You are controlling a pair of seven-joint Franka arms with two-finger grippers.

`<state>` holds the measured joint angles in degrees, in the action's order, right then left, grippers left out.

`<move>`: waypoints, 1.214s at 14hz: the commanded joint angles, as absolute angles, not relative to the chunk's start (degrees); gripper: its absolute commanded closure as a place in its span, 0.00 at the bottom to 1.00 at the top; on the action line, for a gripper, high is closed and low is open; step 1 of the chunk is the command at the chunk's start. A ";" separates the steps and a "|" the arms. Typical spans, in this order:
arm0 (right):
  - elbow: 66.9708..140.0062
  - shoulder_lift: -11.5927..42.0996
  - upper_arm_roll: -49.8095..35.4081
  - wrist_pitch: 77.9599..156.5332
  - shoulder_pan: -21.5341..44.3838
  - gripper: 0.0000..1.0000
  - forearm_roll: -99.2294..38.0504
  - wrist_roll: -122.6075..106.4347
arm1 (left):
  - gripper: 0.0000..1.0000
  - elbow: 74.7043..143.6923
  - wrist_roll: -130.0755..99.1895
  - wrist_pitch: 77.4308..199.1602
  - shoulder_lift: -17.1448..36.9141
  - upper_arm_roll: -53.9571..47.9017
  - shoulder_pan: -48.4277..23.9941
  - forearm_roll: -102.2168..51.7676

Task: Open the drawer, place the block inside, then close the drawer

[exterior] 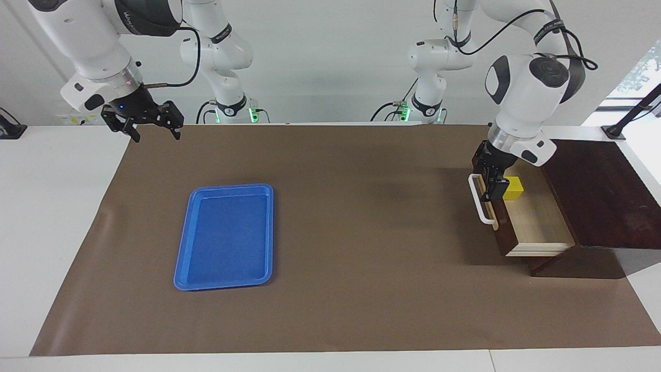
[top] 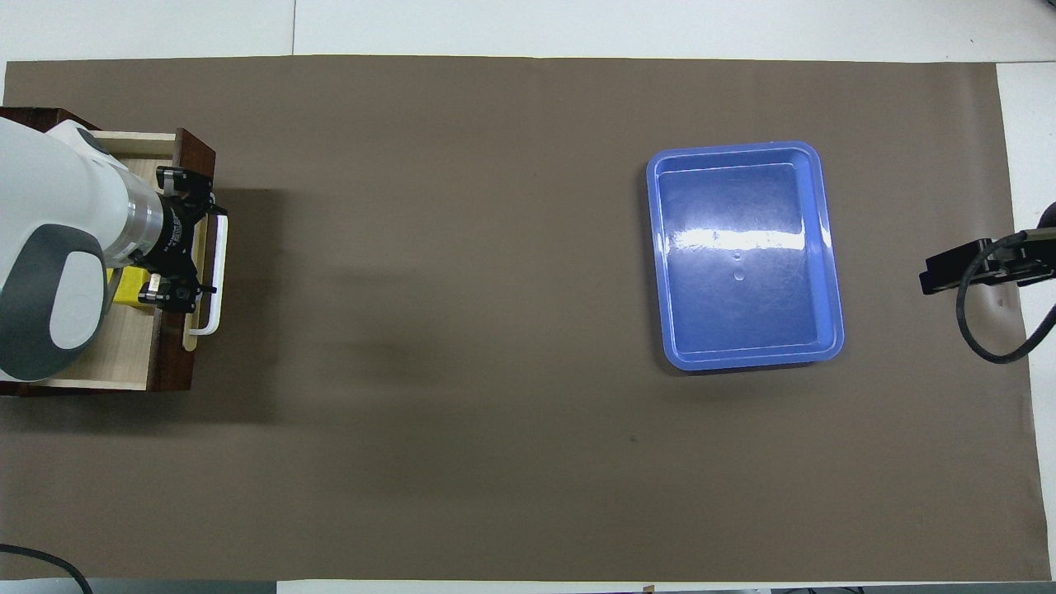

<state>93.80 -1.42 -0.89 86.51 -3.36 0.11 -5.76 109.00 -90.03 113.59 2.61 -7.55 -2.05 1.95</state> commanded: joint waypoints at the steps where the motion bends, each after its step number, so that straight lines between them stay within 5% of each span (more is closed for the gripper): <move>1: 94.22 -1.32 -1.14 86.92 -3.78 0.00 1.14 -6.77 | 0.00 113.01 -88.25 116.18 1.67 -6.50 -0.01 2.81; 8: 94.31 -0.01 -1.14 88.86 -3.87 0.00 1.67 -6.77 | 0.00 113.73 -84.29 118.74 2.11 -6.15 2.02 9.39; 17: 93.87 -0.35 -1.14 87.89 -3.87 0.00 1.67 -6.77 | 0.00 115.66 -76.38 122.08 1.67 -6.24 13.17 10.02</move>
